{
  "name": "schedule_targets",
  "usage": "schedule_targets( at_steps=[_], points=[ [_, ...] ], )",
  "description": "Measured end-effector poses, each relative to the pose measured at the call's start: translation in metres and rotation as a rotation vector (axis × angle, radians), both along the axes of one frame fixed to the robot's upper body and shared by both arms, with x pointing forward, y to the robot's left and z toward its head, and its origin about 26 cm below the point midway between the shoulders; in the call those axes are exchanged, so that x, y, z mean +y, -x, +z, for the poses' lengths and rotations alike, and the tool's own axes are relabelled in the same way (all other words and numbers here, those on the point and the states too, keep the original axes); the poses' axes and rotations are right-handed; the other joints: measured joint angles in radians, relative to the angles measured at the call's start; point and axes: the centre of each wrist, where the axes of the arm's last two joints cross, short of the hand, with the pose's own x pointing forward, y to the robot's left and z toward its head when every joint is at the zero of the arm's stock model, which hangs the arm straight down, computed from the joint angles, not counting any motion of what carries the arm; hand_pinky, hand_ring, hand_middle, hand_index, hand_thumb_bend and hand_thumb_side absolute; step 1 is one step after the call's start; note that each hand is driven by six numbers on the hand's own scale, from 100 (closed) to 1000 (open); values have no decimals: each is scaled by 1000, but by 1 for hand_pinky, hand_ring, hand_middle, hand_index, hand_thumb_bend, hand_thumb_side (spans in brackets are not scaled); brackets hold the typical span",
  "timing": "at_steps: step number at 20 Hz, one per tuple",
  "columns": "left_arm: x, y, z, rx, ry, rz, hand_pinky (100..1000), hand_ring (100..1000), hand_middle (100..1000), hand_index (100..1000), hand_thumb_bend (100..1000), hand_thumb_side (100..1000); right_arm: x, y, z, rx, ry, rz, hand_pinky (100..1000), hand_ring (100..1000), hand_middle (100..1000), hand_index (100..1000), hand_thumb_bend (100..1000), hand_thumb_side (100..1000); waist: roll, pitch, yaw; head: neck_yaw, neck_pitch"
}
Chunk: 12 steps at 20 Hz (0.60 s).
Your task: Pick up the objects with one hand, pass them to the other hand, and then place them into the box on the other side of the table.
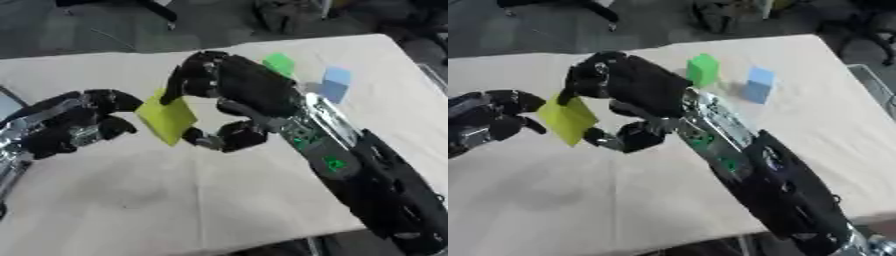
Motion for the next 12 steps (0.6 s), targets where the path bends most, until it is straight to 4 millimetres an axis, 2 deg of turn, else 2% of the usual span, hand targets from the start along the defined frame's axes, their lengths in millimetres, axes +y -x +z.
schedule_targets(
  at_steps=[12],
  points=[
    [-4,-2,-3,14,-19,-4,790,949,811,853,505,571,12,-2,-3,-54,39,8,783,687,578,656,292,100,6,3,0,-6,0]
  ],
)
